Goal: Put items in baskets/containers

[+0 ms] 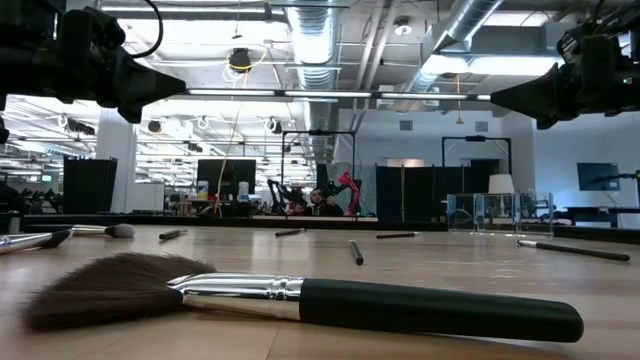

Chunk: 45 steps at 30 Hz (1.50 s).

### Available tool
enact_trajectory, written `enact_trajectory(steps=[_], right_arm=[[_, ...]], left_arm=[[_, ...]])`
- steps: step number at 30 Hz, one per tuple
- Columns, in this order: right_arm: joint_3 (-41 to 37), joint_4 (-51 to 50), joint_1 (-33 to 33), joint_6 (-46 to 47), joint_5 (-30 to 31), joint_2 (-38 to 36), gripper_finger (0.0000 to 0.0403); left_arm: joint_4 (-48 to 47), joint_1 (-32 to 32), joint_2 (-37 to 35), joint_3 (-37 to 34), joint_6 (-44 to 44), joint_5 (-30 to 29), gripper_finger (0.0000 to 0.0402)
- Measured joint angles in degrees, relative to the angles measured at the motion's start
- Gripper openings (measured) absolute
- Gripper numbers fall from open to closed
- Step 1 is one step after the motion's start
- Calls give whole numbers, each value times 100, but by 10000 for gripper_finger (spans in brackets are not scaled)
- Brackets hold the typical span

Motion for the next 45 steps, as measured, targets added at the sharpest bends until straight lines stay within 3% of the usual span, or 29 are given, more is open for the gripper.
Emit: enact_trajectory(steps=[24, 29, 37, 45], right_arm=[[-1, 2, 0, -3, 1, 0, 0], [0, 0, 0, -520, 2, 0, 0], [0, 17, 2, -557, 2, 0, 0], [-2, 951, 0, -272, 2, 0, 0]], left_arm=[[29, 0, 0, -2, 2, 0, 6], [256, -2, 0, -2, 2, 2, 6], [339, 1, -2, -2, 1, 0, 6], [347, -1, -2, -2, -230, 2, 6]])
